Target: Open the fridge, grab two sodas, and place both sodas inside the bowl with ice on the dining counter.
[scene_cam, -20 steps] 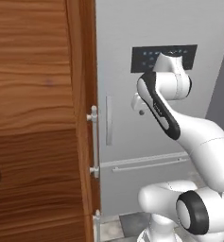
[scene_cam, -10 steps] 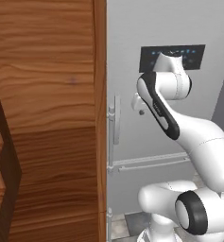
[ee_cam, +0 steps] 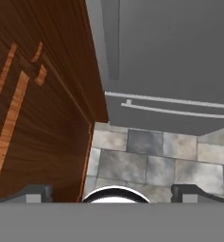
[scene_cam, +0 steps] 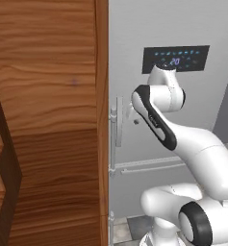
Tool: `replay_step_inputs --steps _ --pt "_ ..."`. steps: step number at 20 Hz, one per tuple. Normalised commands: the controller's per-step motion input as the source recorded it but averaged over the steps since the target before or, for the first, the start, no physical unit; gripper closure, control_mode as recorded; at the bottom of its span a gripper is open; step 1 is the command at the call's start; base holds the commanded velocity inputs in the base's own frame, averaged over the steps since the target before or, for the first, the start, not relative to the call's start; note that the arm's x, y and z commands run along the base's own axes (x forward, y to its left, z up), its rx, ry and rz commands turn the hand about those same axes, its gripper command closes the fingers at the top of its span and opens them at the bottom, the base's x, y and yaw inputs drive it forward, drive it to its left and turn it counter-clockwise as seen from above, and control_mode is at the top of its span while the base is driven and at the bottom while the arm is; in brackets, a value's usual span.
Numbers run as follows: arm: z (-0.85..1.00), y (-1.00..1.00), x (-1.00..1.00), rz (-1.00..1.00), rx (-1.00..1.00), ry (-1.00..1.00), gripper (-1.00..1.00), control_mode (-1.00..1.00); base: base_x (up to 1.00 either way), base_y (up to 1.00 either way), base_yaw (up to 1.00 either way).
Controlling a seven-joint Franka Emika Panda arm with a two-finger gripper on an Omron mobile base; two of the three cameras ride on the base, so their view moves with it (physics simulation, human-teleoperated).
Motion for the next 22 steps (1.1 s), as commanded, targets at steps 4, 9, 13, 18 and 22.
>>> replay_step_inputs --steps 4,9,13,18,22 --pt "-0.26 0.31 0.46 -0.01 0.0 -0.08 -1.0 -1.0 0.0 0.0 0.0" --pt "-0.14 0.26 0.52 -0.02 0.0 -0.05 -1.0 -1.0 0.0 0.0 0.0" --pt "-0.15 0.04 0.47 -0.03 0.0 0.0 -1.0 -1.0 0.0 0.0 0.0" --pt "-0.19 0.0 0.52 -0.04 -0.03 0.0 -1.0 -1.0 0.0 0.0 0.0" --pt "-0.25 0.0 0.54 -0.02 -0.02 -0.01 -1.0 -1.0 0.0 0.0 0.0"
